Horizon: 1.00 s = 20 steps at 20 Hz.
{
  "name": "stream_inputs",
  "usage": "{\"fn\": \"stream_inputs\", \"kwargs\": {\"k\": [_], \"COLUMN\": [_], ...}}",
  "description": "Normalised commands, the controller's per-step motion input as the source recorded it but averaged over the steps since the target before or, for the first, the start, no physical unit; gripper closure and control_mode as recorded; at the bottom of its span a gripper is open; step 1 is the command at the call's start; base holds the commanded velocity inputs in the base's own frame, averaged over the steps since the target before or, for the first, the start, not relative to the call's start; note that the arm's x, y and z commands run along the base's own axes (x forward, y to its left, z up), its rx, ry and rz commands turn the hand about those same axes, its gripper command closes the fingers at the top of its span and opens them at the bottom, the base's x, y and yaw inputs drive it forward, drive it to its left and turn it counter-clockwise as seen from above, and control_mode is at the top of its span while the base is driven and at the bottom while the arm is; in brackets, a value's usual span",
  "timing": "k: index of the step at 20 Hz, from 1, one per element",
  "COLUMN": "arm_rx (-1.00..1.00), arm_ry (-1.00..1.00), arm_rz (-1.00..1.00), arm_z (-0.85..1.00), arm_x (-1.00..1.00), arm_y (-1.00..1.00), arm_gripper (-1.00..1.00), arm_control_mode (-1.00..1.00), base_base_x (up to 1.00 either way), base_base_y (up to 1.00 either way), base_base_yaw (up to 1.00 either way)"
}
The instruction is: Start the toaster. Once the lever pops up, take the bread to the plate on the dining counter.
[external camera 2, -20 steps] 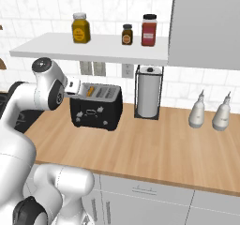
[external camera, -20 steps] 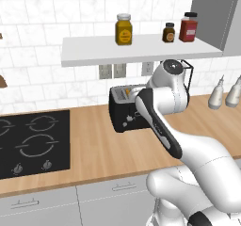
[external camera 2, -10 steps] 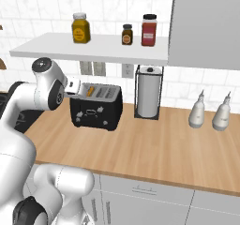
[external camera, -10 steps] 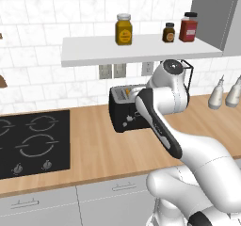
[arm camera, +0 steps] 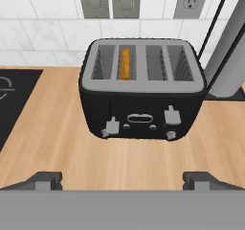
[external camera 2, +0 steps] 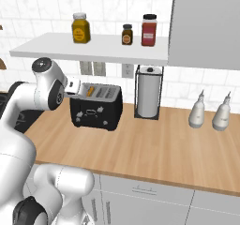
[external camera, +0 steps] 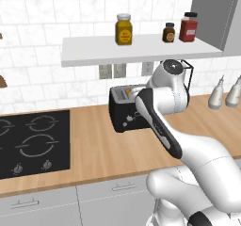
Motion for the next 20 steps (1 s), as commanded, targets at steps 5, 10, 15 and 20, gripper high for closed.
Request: {"fn": "stream_inputs", "kwargs": {"k": [5,10,15,20], "arm_rx": [0.0,0.0,0.0,0.0], "arm_ry": [0.0,0.0,0.0,0.0], "arm_rz": [0.0,0.0,0.0,0.0], "arm_z": [0.0,0.0,0.0,0.0], "arm_x": [0.0,0.0,0.0,0.0], "arm_y": [0.0,0.0,0.0,0.0], "arm_gripper": [-1.0,-1.0,-1.0,-1.0], "arm_control_mode": [-1.0,-1.0,-1.0,-1.0], "base_base_x": [0.0,0.0,0.0,0.0], "base_base_y": [0.0,0.0,0.0,0.0], "base_base_yaw": [0.0,0.0,0.0,0.0]}}
